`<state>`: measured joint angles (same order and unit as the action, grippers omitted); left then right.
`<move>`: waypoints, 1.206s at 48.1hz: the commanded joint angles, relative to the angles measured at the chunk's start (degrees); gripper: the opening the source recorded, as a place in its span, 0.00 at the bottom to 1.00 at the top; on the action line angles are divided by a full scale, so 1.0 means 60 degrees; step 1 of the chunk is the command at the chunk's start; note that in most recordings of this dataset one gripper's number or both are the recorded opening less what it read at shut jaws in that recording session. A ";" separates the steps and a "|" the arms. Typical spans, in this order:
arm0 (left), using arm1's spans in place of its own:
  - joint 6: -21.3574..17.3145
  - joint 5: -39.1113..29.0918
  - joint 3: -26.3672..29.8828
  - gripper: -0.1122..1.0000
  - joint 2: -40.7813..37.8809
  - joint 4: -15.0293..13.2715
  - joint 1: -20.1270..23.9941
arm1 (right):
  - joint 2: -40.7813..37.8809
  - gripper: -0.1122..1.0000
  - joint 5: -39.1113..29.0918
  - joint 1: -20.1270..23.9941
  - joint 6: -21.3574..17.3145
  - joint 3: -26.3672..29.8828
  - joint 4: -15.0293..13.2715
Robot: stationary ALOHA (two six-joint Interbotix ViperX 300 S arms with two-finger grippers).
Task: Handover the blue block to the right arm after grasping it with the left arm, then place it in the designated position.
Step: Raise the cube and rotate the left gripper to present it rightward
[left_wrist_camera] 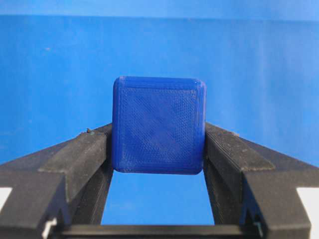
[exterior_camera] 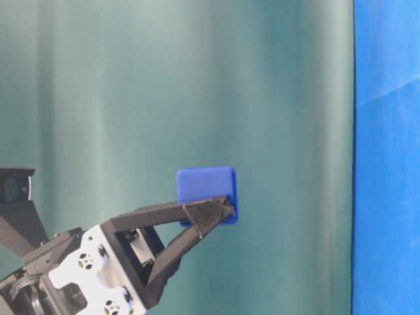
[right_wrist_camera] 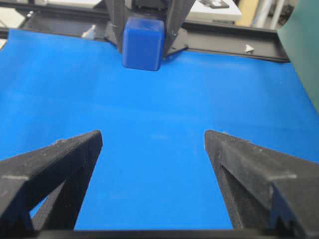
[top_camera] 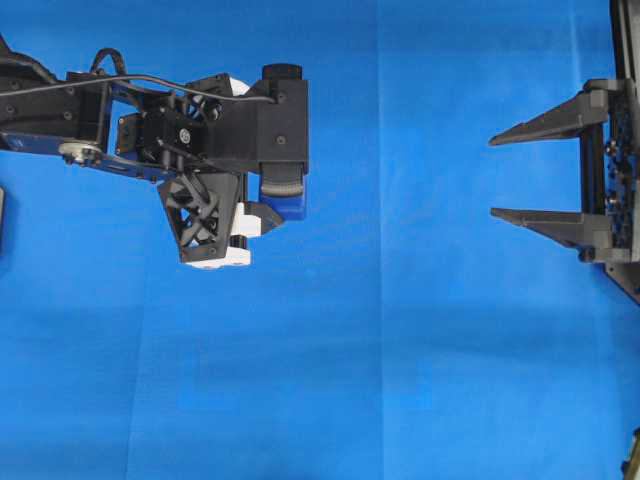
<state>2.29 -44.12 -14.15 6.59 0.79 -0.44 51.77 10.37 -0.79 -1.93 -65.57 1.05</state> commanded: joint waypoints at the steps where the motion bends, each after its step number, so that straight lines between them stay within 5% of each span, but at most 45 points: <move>1: -0.0015 0.0088 0.0205 0.52 0.0264 0.0029 -0.0029 | -0.0029 0.97 0.0044 -0.0015 -0.0015 0.0278 0.0029; 20: -0.0073 0.0703 -0.0264 0.52 0.0586 0.0029 -0.0029 | -0.0044 0.97 0.0044 0.0000 -0.0015 0.0278 0.0029; 49: -0.0190 0.7617 -0.3633 0.52 0.2314 0.0029 -0.0015 | -0.0044 0.97 0.0088 0.0000 0.0015 0.0278 -0.0059; 58: -0.0264 0.8906 -0.4175 0.52 0.2432 0.0015 -0.0015 | -0.0029 0.97 0.0073 0.0000 0.0015 0.0278 -0.0059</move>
<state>0.97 6.59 -39.20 20.13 0.88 -0.53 51.86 10.46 -0.79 -1.93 -65.57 0.79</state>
